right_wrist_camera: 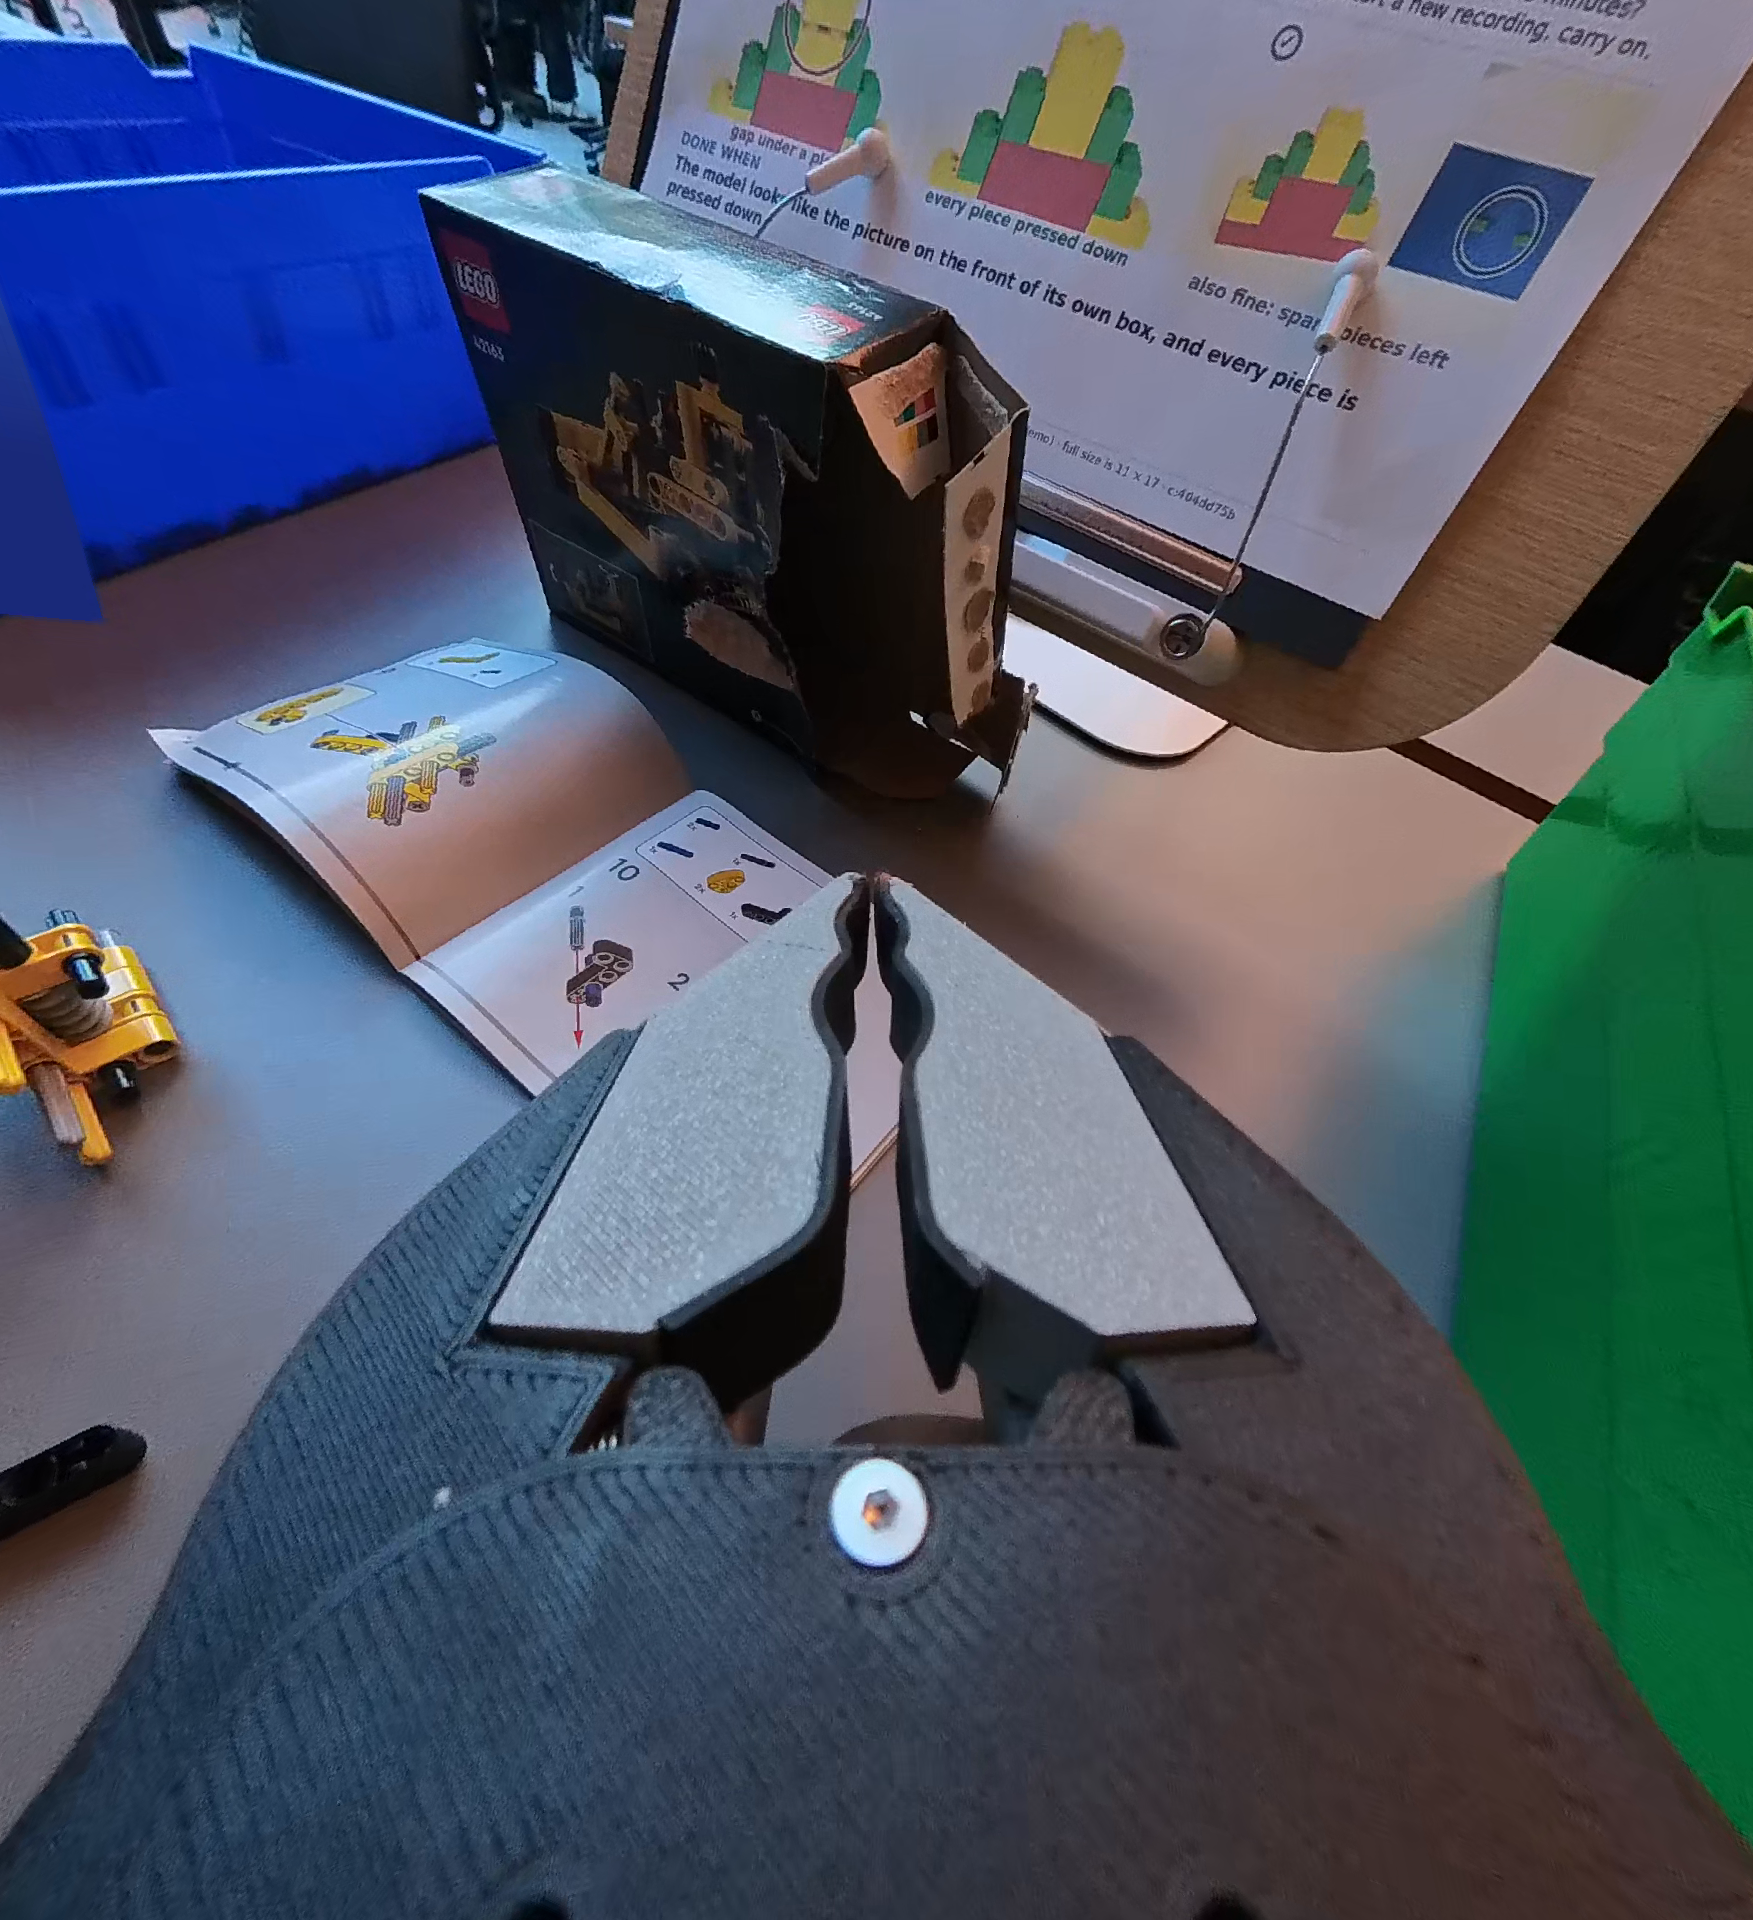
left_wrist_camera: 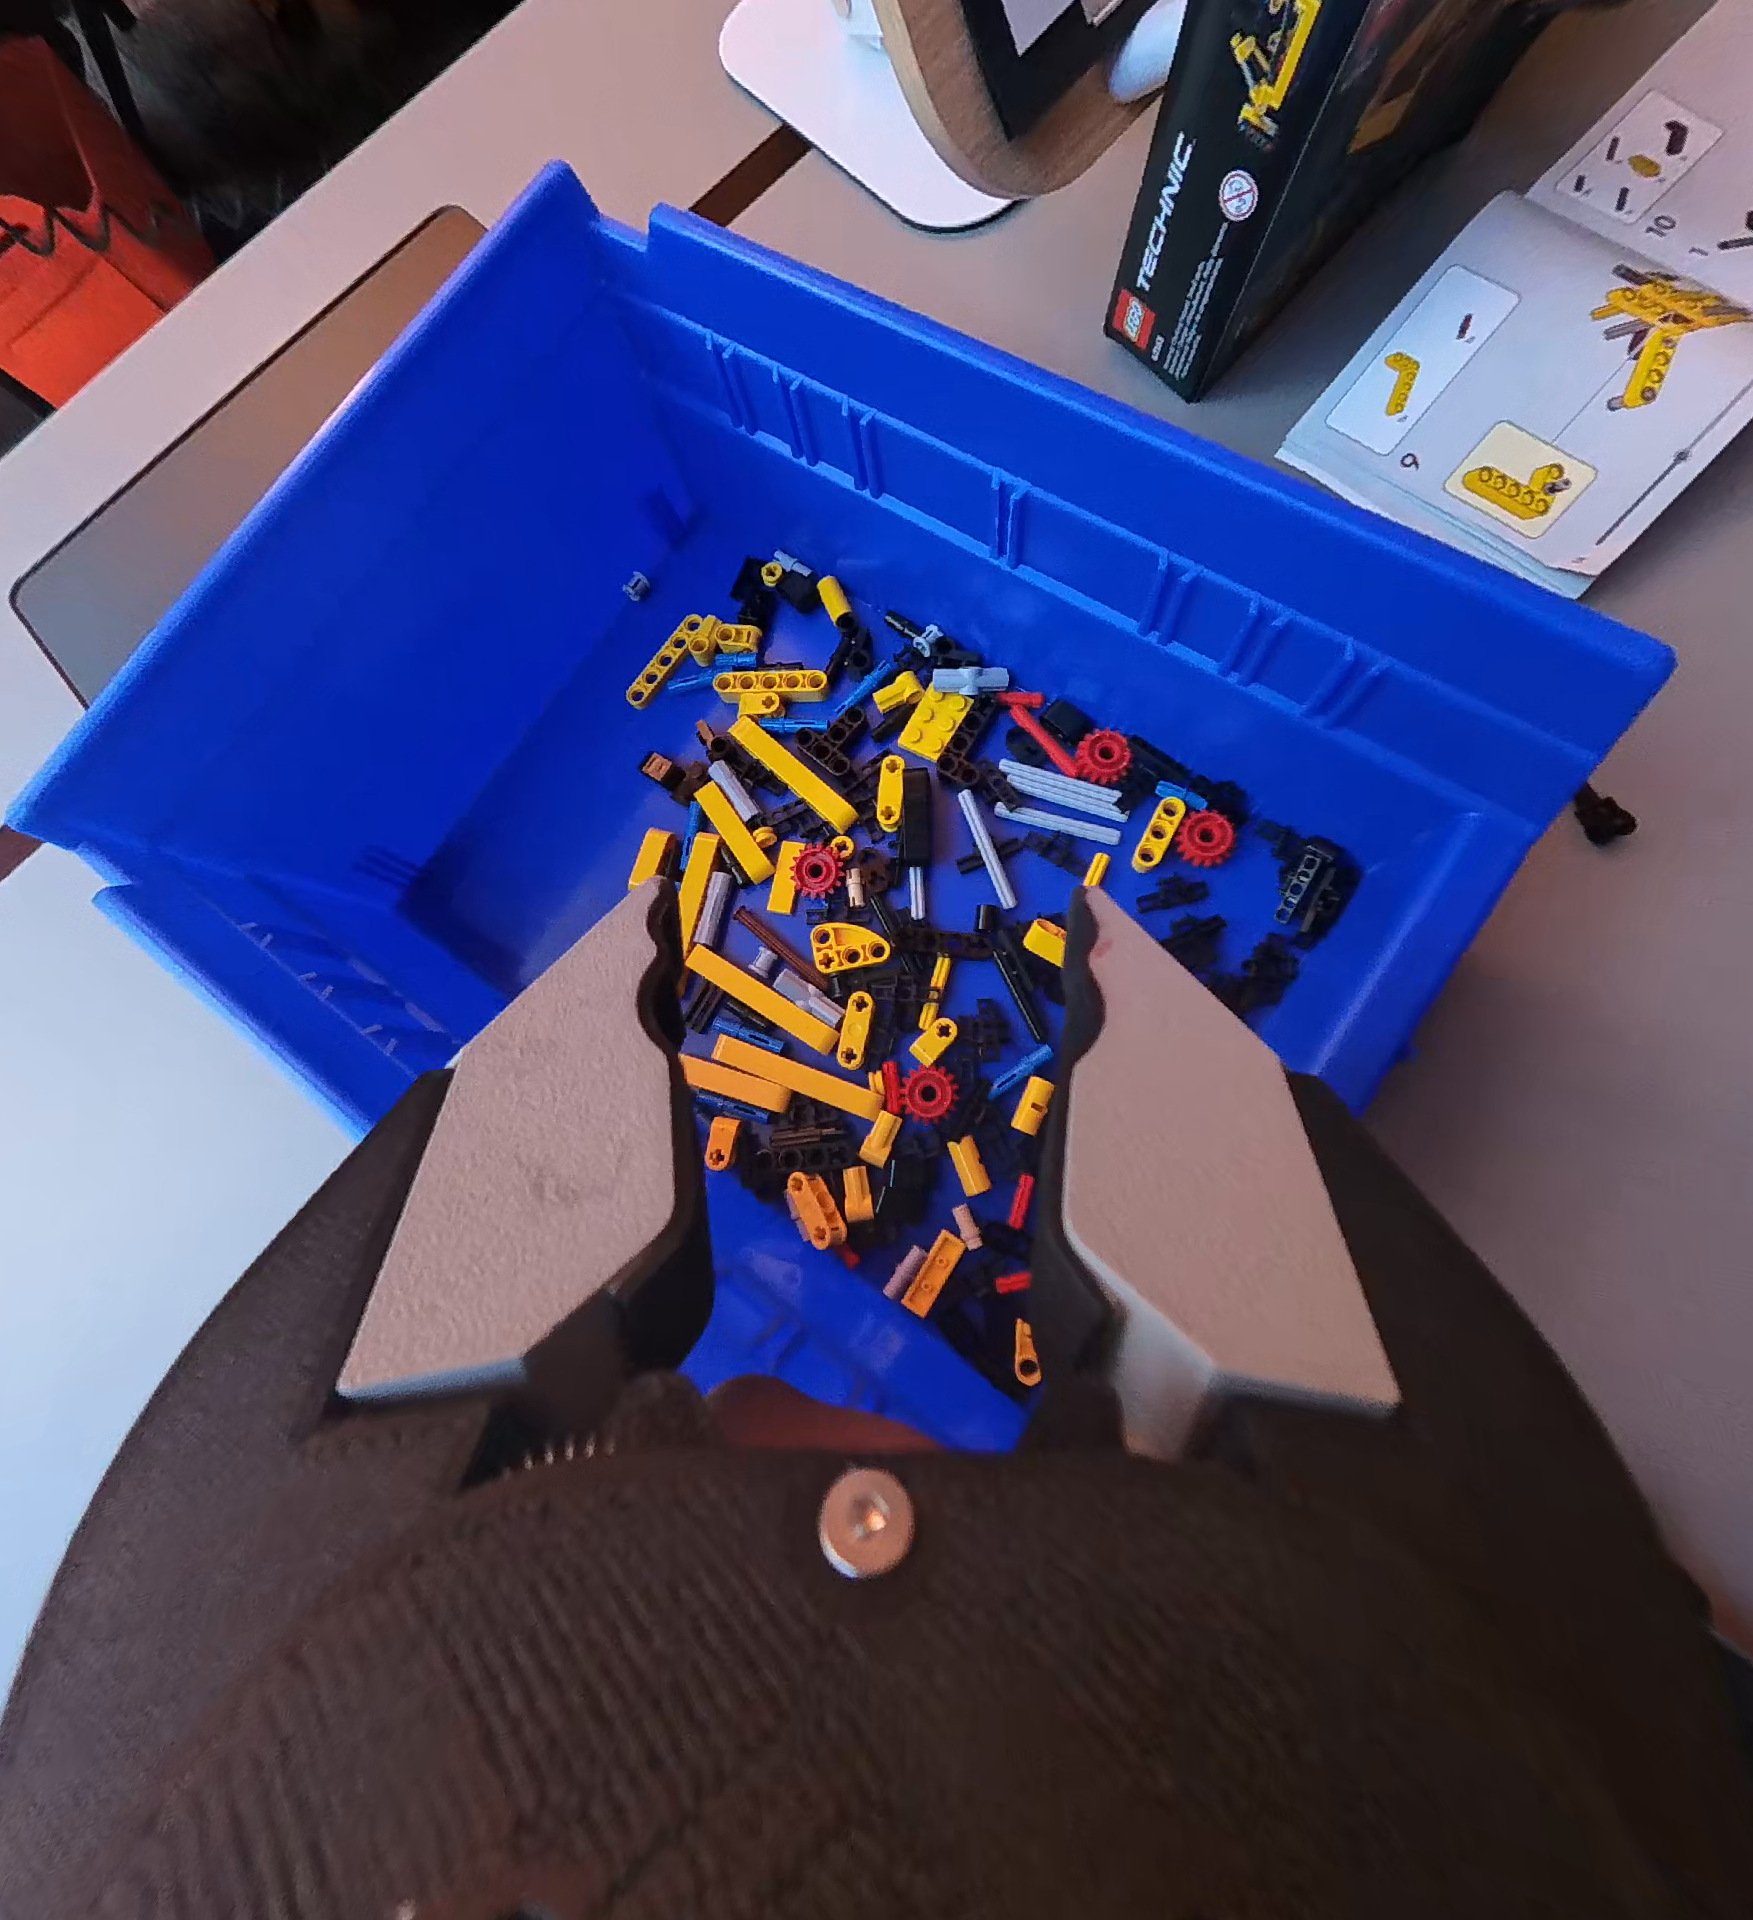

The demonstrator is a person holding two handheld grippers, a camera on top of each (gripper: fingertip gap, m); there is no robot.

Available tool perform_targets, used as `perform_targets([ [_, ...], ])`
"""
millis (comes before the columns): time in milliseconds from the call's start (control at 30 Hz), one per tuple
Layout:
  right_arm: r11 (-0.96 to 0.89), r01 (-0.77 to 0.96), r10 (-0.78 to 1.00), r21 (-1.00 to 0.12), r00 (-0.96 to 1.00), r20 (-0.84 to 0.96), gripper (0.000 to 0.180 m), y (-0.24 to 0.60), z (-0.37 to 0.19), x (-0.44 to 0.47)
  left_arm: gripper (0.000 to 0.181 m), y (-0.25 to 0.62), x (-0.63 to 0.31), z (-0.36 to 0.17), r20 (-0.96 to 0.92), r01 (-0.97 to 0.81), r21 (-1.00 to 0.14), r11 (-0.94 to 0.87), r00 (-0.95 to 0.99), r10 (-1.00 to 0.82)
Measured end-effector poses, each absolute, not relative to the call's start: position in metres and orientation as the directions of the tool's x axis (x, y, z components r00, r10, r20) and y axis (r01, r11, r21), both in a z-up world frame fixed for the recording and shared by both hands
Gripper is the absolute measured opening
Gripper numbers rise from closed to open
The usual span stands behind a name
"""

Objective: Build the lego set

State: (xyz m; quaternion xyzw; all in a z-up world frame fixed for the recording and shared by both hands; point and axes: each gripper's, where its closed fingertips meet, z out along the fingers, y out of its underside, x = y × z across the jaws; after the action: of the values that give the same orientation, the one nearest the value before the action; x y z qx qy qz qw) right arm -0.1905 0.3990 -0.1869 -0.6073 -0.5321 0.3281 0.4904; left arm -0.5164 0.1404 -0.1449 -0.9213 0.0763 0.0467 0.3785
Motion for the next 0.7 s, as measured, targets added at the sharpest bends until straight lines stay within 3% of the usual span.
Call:
perform_targets([
  [700, 0.045, 0.328, 0.969, -0.944, 0.217, 0.121, 0.0, 0.399, -0.188, -0.191, 0.067, 0.133, -0.552, -0.132, -0.147, -0.09, -0.723, -0.685, 0.989, 0.025],
])
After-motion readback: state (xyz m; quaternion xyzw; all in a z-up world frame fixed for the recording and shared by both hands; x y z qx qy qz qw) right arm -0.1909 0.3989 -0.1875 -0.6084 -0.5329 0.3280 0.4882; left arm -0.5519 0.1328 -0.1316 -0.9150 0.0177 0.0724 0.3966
